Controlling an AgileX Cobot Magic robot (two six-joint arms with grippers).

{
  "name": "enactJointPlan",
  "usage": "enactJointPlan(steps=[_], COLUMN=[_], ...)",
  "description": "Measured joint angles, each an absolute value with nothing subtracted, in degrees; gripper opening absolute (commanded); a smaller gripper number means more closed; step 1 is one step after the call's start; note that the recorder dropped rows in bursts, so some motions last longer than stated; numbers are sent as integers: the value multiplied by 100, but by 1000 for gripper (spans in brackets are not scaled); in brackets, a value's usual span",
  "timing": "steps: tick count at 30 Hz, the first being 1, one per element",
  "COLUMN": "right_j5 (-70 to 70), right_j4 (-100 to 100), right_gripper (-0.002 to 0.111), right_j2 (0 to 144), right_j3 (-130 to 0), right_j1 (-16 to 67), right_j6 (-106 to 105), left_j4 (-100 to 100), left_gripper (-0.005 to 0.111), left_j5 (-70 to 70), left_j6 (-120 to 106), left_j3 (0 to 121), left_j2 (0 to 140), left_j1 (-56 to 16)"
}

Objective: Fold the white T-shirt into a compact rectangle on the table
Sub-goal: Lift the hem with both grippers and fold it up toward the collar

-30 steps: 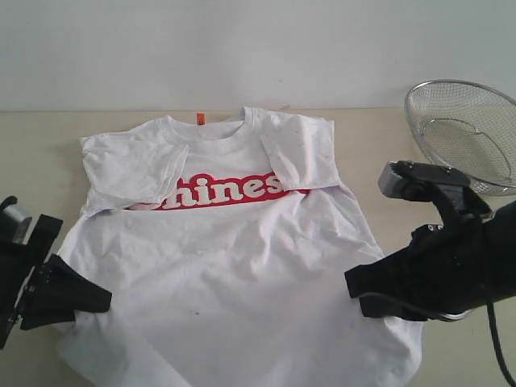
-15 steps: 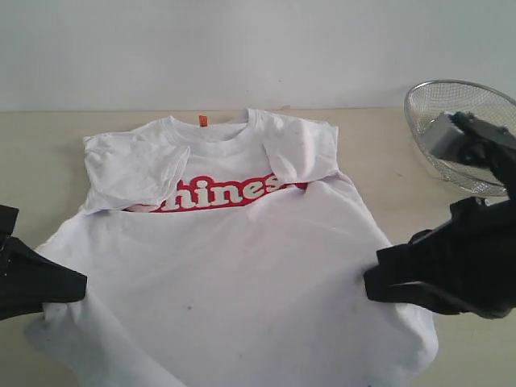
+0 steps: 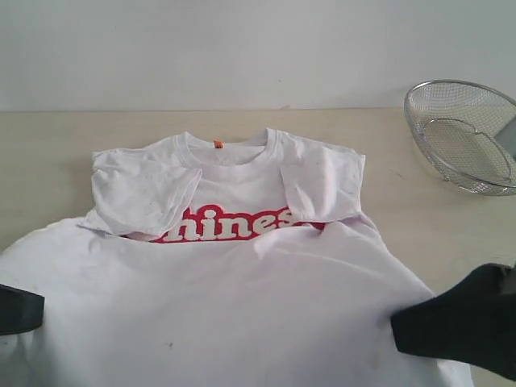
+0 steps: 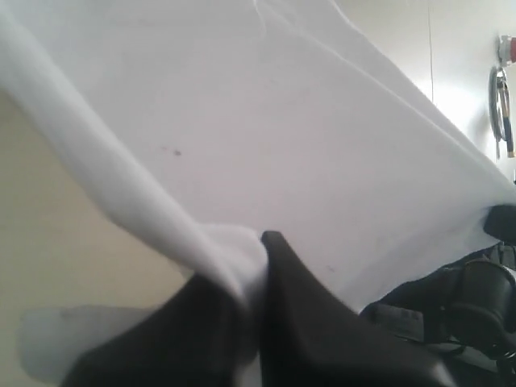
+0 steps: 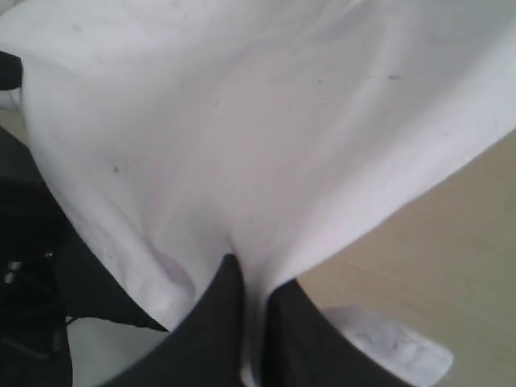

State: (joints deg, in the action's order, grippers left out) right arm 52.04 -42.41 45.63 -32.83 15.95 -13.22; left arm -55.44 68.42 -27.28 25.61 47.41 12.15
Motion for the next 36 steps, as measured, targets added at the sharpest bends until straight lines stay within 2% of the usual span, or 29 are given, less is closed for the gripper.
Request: enactJointPlan(steps=[7, 18, 24, 31, 36], right_j5=[5653, 6073, 5641, 4742, 4217], right_j4=[-4179, -3754, -3592, -3581, -3581], right_gripper=[0, 0, 0, 0, 0], right_j2=[3853, 3468, 4011, 5199, 5835], right_j3=[-3283, -3283, -3283, -3283, -3283], right_j1=[1595, 1595, 1595, 1595, 1595], right_j6=[-924, -533, -616, -1042, -1248], left_j4=[-5474, -5345, -5330, -5621, -5676], left_gripper=[5, 5, 5, 5, 5], left_j5=[6962, 6976, 6567, 5733, 5467], left_j6=[-2254, -2131, -2220, -2992, -3315], left_j3=[2551, 2551, 2551, 2588, 3072], left_j2=[3969, 3885, 4185, 5364, 6244], left_j1=[1215, 1003, 1003, 1003, 1003])
